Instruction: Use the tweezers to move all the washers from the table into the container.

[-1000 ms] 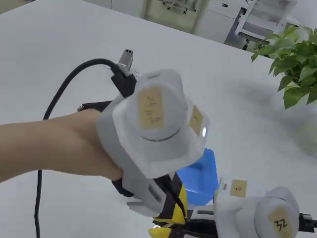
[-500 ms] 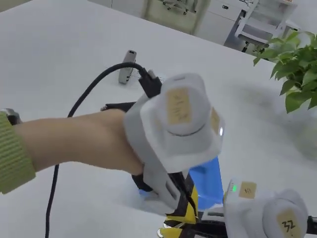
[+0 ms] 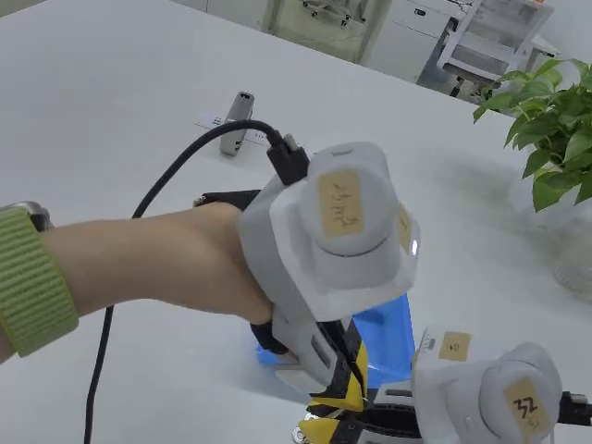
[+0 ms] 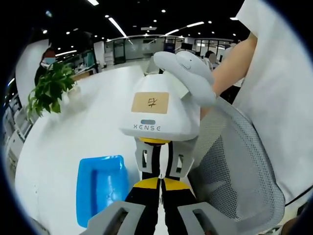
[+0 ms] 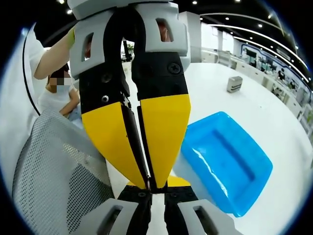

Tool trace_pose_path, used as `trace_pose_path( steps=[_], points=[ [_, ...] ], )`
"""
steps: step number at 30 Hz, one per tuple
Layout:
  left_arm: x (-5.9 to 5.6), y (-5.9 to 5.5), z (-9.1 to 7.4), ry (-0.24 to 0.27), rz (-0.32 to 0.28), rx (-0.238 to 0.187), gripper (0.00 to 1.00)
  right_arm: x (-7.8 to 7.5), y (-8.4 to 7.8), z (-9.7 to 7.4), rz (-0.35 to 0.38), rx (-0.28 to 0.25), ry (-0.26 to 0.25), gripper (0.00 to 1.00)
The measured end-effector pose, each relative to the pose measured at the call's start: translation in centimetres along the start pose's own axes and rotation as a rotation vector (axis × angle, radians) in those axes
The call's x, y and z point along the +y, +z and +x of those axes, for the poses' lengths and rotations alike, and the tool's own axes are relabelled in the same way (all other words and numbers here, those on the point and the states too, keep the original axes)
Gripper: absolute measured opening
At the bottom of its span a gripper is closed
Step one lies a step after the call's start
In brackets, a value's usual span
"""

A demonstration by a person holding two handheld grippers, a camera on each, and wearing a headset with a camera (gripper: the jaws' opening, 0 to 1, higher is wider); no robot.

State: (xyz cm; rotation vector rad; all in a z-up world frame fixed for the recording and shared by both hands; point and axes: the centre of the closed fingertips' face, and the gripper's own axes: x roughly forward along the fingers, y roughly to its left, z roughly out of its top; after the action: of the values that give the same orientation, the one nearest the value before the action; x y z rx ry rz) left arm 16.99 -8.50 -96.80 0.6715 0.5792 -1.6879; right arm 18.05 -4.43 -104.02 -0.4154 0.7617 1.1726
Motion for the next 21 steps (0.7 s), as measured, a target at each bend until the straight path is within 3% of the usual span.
trace_pose_path(
  steps=[11,17,18,19,21],
  points=[
    [-0.1,-0.6,-0.1,0.009,-0.016,0.009,0.0,0.2,0.1,0.4,-0.004,0.007,0.02,0.05],
    [0.3,-0.9,-0.3,0.03,-0.034,-0.007,0.0,0.1,0.2,0.5,-0.018,-0.001,0.027,0.03],
    [0.4,-0.6,-0.4,0.039,-0.03,-0.037,0.0,0.0,0.3,0.5,-0.016,-0.004,0.025,0.03],
    [0.4,0.2,-0.7,0.048,-0.067,-0.116,0.0,0.0,0.3,0.5,-0.013,-0.01,0.025,0.02],
    [0.5,0.7,-1.5,0.062,-0.123,-0.19,0.05,-0.2,0.4,0.5,-0.001,-0.018,0.023,0.02]
  ],
)
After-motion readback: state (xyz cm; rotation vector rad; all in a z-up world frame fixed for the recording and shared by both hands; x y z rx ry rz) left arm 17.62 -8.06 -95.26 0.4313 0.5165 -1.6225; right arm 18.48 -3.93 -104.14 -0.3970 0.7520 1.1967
